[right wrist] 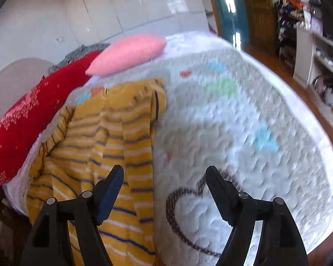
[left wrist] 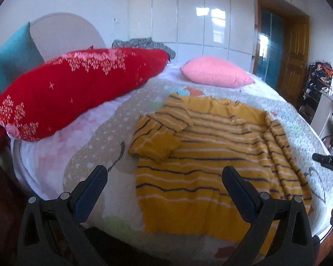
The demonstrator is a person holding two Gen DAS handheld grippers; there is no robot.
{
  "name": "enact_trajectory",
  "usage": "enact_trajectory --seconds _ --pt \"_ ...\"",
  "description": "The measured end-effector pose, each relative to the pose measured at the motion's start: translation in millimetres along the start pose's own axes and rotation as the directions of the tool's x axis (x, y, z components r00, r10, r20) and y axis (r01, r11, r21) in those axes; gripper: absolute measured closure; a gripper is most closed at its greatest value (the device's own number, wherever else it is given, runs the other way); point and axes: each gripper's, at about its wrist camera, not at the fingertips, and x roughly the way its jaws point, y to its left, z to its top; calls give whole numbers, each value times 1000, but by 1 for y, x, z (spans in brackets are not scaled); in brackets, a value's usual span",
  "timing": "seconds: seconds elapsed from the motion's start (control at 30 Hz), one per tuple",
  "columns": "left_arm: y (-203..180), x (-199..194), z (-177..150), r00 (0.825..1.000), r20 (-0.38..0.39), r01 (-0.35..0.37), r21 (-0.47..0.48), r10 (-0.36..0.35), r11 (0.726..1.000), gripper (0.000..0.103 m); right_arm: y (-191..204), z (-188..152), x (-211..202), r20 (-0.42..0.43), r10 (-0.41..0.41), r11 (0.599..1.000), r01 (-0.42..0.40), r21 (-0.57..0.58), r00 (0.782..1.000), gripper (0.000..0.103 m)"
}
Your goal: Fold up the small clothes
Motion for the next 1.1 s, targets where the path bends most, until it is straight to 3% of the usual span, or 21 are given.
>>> enact_trajectory --seconds 0.2,0.23,0.27,0.37,0.4,0.47,0.57,0.63,0.7,0.8,0.83,0.87,0.9,1.0,1.1 --pt "5 1 4 1000 12 3 35 -4 999 0 33 -24 40 -89 64 996 -69 -59 994 25" --pt "6 3 8 1000 24 4 53 -5 999 0 41 -28 44 -99 49 995 -58 -85 994 46" --pt "7 8 13 999 34 3 80 -6 997 0 48 -29 49 -112 33 992 -46 -115 993 80" --pt "9 32 31 999 39 -20 163 14 986 0 45 -23 43 -62 5 992 -13 -122 998 95" --pt "10 42 37 999 35 -34 182 28 983 0 38 -19 39 -42 -32 994 27 -105 999 96" --pt "14 67 48 998 14 -57 209 56 976 0 15 -10 33 5 -185 981 185 -66 983 96" --pt "21 109 62 997 -50 -41 208 52 977 0 -28 -4 27 13 -383 923 382 32 924 96" --pt "23 137 69 993 -108 -31 203 54 979 0 -48 -6 19 3 -395 915 393 90 919 95" --pt "21 167 72 983 -178 0 207 37 978 0 -59 -11 11 5 -345 930 341 141 939 94" --pt "13 202 70 964 -265 61 222 0 973 2 -66 -23 4 -8 -321 933 318 166 947 77" --pt "11 210 69 959 -283 65 231 3 971 23 -65 -27 3 -12 -310 936 308 172 951 74" --pt "8 220 67 950 -313 58 247 23 967 70 -66 -30 2 -17 -299 938 297 177 954 74" --pt "10 227 67 938 -345 51 240 36 970 86 -67 -32 0 -21 -295 939 293 178 955 74" --pt "24 228 80 946 -311 -26 196 88 980 89 -57 -36 0 -22 -297 943 296 149 955 74" --pt "57 228 100 940 -236 -210 164 245 964 89 -48 -36 1 -17 -301 948 301 105 953 74"
